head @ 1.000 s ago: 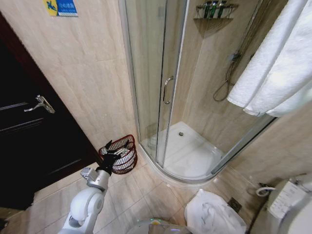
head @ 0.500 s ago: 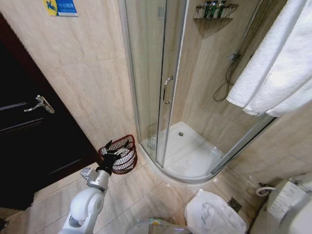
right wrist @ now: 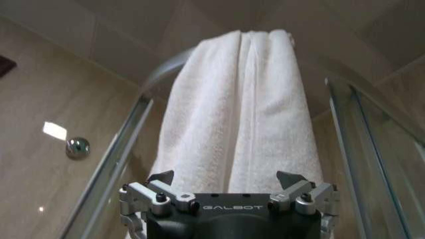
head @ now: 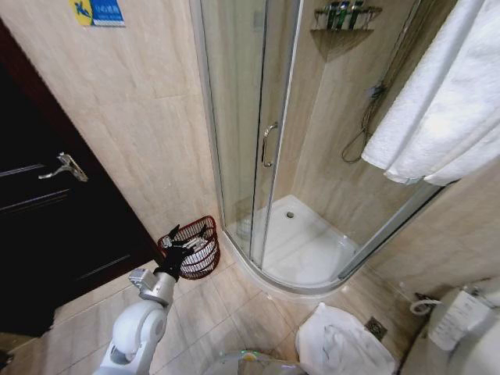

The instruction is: Discard the used towel into the hamper.

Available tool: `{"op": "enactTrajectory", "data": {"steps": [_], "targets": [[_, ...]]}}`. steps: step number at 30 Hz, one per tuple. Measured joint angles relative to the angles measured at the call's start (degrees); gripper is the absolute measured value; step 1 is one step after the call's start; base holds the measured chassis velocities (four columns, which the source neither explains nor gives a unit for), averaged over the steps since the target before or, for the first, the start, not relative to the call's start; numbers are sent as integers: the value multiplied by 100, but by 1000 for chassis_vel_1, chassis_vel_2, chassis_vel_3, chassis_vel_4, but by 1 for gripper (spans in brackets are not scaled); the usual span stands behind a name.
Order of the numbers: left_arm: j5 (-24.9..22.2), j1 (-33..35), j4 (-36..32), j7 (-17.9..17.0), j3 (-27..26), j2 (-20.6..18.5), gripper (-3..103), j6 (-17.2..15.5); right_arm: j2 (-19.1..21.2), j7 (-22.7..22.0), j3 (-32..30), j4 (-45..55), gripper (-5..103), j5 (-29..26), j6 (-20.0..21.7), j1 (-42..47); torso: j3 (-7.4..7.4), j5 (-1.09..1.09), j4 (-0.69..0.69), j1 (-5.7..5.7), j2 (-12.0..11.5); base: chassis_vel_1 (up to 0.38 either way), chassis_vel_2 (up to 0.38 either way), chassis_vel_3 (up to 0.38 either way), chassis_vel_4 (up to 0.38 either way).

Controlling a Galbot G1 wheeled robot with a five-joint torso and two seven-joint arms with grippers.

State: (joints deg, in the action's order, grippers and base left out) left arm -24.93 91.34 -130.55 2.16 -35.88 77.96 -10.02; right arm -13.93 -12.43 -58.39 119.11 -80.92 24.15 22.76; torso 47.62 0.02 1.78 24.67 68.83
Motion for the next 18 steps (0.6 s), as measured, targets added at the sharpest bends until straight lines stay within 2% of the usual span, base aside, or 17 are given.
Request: {"op": "enactTrajectory", "data": {"steps": [6, 11, 18], "targets": [[0, 0, 0, 0, 1, 0, 100, 0, 550, -58, 13, -390, 100, -20, -122, 200, 0, -2, -2, 0, 0, 0, 0, 0, 0], [0, 0, 0, 0, 0, 0, 100, 0, 683, 9, 79, -495, 100, 98, -229, 326, 0, -2, -1, 0, 0, 0, 0, 0, 0], [0, 0, 0, 0, 0, 0, 100, 0, 639, 399, 19, -457, 100, -344, -270, 713, 0, -3, 0, 0, 0, 0, 0, 0, 0]]}}
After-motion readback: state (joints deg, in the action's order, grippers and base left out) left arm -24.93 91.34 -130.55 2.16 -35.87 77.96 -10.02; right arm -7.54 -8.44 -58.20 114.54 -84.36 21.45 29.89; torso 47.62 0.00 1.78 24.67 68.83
